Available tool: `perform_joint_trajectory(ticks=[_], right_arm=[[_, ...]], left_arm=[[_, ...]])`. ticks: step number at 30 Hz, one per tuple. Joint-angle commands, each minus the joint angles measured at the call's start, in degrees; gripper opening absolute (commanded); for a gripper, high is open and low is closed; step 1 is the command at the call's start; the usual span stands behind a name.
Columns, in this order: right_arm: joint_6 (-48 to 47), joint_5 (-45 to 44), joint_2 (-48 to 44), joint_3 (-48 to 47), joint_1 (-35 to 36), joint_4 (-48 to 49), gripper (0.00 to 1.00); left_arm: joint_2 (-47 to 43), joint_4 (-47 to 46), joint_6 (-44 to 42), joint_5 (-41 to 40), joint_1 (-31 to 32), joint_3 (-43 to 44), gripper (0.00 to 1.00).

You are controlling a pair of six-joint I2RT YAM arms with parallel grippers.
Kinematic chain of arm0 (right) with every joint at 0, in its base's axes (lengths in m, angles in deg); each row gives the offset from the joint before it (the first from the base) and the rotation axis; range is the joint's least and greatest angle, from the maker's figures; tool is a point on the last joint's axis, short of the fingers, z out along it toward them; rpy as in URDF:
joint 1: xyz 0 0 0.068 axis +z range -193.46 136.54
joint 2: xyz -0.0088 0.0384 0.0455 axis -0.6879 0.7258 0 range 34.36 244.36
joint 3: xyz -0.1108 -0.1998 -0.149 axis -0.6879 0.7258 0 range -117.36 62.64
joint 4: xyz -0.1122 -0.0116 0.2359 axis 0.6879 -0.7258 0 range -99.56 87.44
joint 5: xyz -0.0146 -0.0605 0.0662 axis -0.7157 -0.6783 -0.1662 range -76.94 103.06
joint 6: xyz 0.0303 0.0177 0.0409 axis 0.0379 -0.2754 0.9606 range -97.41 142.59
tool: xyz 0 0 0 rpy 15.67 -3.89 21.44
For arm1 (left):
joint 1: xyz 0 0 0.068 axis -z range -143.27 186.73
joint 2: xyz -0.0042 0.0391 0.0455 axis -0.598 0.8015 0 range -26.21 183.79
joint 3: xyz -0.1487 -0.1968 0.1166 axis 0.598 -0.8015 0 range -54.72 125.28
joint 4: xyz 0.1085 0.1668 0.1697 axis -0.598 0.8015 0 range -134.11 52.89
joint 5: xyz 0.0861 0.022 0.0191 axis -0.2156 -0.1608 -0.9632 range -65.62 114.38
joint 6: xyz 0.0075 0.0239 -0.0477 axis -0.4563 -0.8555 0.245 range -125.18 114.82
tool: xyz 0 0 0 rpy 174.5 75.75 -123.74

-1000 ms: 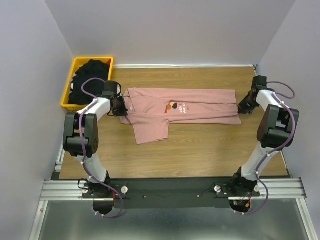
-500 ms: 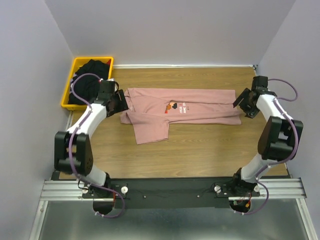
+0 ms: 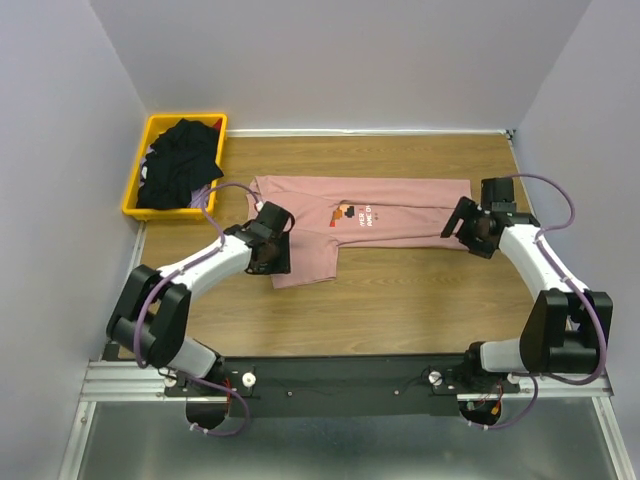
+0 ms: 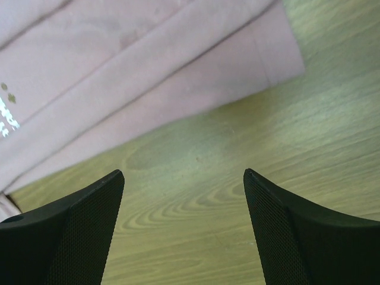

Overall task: Fold and stack the t-shirts
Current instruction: Fold the tshirt

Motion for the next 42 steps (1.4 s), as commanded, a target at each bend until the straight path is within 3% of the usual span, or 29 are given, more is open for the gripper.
perform_joint_trajectory(ticks=[1,9,10,13,15,21,26,32,37,39,42], right_arm=[[-0.8,4.0,-1.9,3.7,0.5,1.5,0.88],[-1.2,4.1,-4.6,7.0,0.5,2.1,0.88],[-1.2,4.1,-4.7,7.0,0.5,2.1,0.88],[-1.2,4.2,-4.9,7.0,0.5,2.1,0.88],[-1.4,4.0,-5.0,6.4,0.5,2.0,0.88],[-2.4,4.4,-6.3,5.2,0.5,1.9,0.88],[-2.4,6.3,-7.3,4.9,0.5,1.5,0.88],[-3.8,8.5,-7.8,4.3,0.5,0.9,0.88],[-4.6,10.2,-6.2,3.0,0.5,0.9,0.88],[-5.0,11.2,-4.7,2.1,0.5,0.9,0.88],[-5.0,12.7,-2.5,1.0,0.5,0.9,0.88]], left_arm=[[4.1,1.0,1.3,-3.2,1.7,1.0,0.55],[10.7,0.0,0.6,-2.7,3.0,1.1,0.45],[11.0,0.0,0.6,-2.6,3.1,1.1,0.41],[11.0,0.5,0.6,-2.7,3.2,1.9,0.13],[9.5,0.7,0.9,-3.4,3.2,4.1,0.00],[10.2,1.8,-2.0,-8.5,0.7,17.0,0.00],[22.4,3.3,-6.1,-11.5,-2.3,38.1,0.00],[33.3,1.1,-8.6,-9.9,-5.7,51.3,0.00],[38.6,-1.8,-9.6,-8.7,-7.0,56.4,0.00],[40.1,-3.4,-9.9,-8.1,-7.5,57.0,0.04],[41.2,-4.0,-9.6,-7.6,-8.3,56.7,0.22]])
